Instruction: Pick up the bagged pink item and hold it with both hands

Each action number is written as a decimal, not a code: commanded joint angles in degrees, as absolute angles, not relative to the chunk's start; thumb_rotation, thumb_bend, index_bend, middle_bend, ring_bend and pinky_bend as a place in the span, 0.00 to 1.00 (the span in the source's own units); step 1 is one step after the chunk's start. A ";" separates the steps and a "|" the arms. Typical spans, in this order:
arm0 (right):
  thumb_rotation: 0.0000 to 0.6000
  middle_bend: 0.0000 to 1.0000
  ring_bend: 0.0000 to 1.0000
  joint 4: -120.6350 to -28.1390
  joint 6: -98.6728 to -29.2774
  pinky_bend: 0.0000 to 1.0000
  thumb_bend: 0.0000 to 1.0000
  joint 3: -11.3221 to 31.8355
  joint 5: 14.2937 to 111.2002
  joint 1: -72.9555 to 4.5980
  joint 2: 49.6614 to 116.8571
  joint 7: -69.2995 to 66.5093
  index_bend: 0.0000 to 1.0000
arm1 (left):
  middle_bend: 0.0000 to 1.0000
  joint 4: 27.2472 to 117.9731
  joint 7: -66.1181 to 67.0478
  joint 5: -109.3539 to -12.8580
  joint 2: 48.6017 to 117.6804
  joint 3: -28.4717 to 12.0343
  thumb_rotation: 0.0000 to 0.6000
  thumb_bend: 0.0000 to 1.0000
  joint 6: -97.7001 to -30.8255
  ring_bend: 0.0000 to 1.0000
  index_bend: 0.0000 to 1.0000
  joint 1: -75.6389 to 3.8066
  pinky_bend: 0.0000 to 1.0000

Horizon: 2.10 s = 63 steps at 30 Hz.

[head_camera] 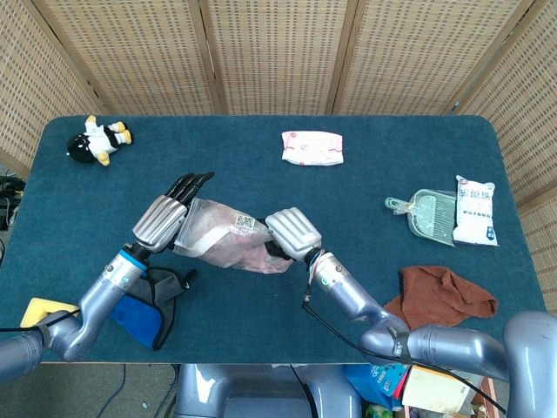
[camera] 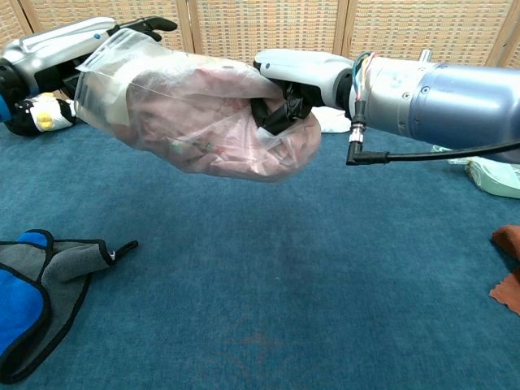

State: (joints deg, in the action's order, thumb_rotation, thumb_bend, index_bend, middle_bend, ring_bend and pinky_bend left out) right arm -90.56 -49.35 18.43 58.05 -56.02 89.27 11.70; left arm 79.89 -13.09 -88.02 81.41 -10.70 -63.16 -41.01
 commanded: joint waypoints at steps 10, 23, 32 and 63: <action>1.00 0.66 0.68 -93.04 -50.11 0.69 0.97 18.41 56.54 -56.54 88.19 12.91 0.61 | 0.00 79.35 -10.04 -86.93 82.75 -10.03 1.00 0.44 -60.32 0.00 0.30 -43.36 0.00; 1.00 0.63 0.68 -93.27 -49.90 0.69 0.97 16.98 56.23 -56.46 87.17 13.29 0.61 | 0.00 79.95 -6.00 -84.36 84.26 -11.53 1.00 0.54 -61.25 0.00 0.71 -44.23 0.00; 1.00 0.01 0.06 -92.31 -45.70 0.10 0.04 14.25 56.05 -56.62 84.93 13.15 0.03 | 0.00 79.76 -4.07 -80.14 85.42 -12.22 1.00 0.54 -58.23 0.00 0.71 -45.27 0.00; 1.00 0.72 0.78 -58.02 -79.42 0.95 0.00 -5.60 97.16 -35.53 85.48 -7.61 0.22 | 0.00 81.14 3.66 -54.93 91.34 -21.72 1.00 0.54 -49.43 0.00 0.73 -53.98 0.00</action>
State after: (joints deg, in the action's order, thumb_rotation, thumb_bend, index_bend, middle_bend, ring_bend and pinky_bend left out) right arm -62.76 -74.94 -3.73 93.07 -37.57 82.34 -2.32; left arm 80.95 3.18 -55.71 91.17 -21.54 -49.29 -53.77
